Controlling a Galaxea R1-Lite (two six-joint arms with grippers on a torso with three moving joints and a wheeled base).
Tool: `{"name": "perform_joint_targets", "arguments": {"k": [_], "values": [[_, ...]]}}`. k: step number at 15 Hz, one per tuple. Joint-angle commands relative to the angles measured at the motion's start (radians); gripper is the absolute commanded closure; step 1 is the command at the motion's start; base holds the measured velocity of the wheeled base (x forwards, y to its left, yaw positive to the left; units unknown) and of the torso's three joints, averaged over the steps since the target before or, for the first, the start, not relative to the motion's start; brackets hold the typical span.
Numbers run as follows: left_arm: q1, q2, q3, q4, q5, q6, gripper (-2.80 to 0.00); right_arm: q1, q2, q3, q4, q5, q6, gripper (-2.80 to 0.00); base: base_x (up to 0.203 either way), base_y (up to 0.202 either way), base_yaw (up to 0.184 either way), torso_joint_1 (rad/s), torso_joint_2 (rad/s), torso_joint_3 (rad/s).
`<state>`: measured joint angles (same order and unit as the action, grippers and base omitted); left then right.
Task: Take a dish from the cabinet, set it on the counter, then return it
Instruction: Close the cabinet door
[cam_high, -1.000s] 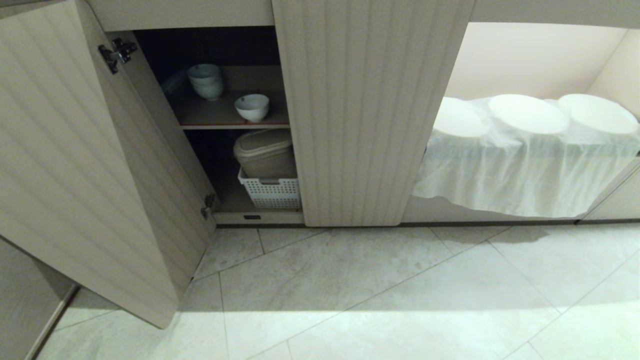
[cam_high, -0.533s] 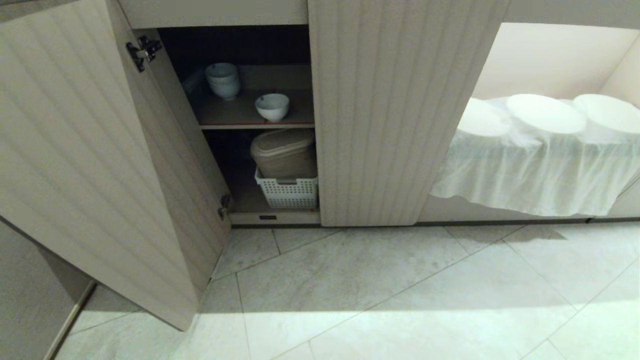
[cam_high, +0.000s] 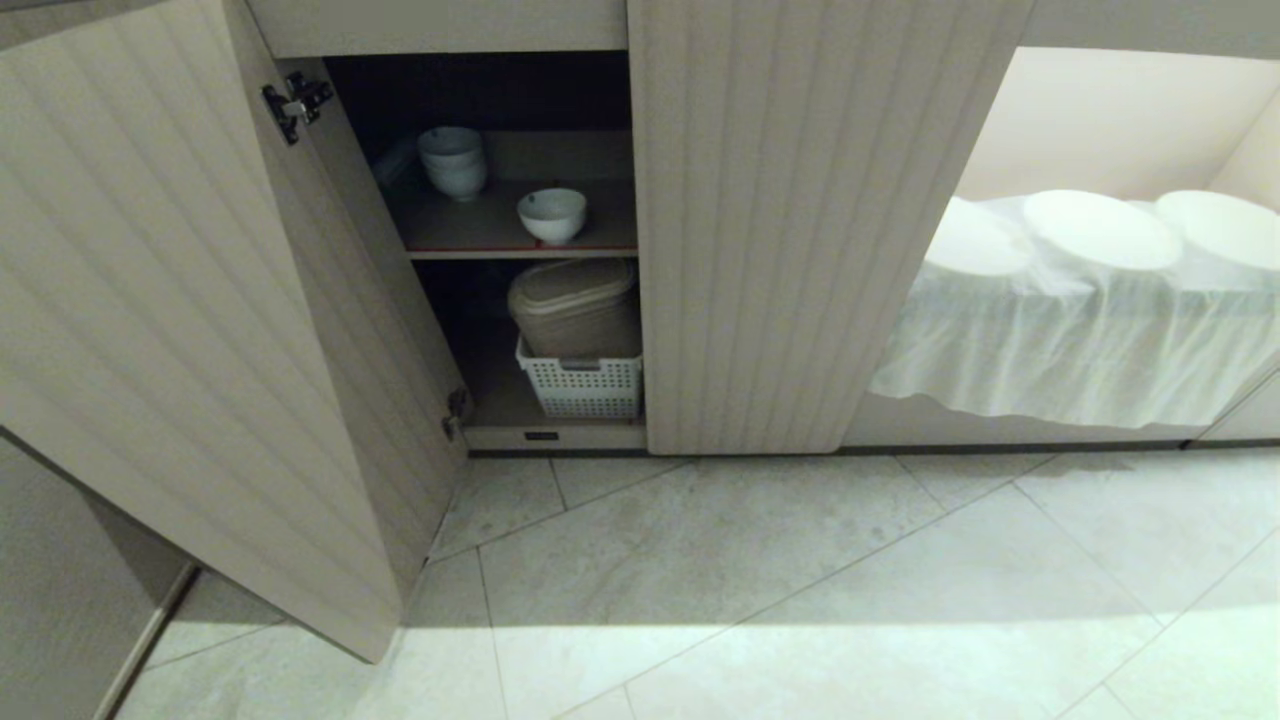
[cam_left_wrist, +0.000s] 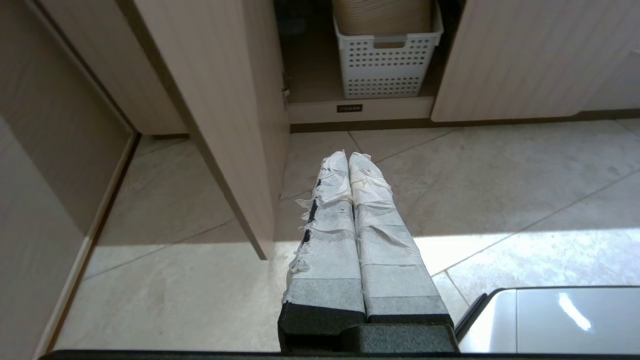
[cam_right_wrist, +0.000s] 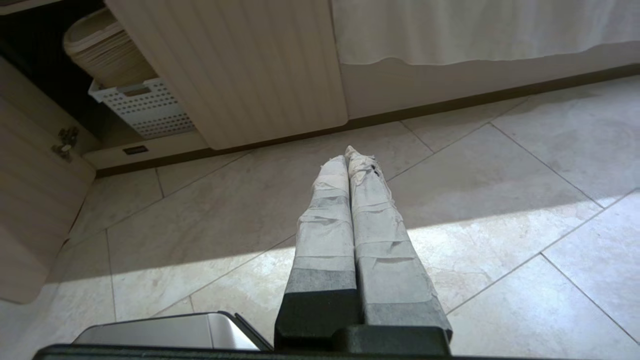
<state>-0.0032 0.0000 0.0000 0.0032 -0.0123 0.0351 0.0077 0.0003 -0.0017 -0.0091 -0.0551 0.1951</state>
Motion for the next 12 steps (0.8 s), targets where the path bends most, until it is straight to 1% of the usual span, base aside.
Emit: {"name": "perform_joint_targets", "arguments": {"k": [1,5,6,12], "values": [[0.002,0.0,0.0,0.0,0.0,0.0,0.0,0.002,0.0,0.0,0.0,0.001,0.001,0.0,0.0,0.0,0.0,0.0,0.0,0.0],[0.002,0.0,0.0,0.0,0.0,0.0,0.0,0.002,0.0,0.0,0.0,0.0,0.001,0.0,0.0,0.0,0.0,0.0,0.0,0.0],[0.002,0.0,0.0,0.0,0.0,0.0,0.0,0.002,0.0,0.0,0.0,0.001,0.001,0.0,0.002,0.098,0.01,0.003,0.0,-0.002],[0.002,0.0,0.0,0.0,0.0,0.0,0.0,0.002,0.0,0.0,0.0,0.0,0.001,0.0,0.0,0.188,0.0,0.001,0.0,0.003]]}}
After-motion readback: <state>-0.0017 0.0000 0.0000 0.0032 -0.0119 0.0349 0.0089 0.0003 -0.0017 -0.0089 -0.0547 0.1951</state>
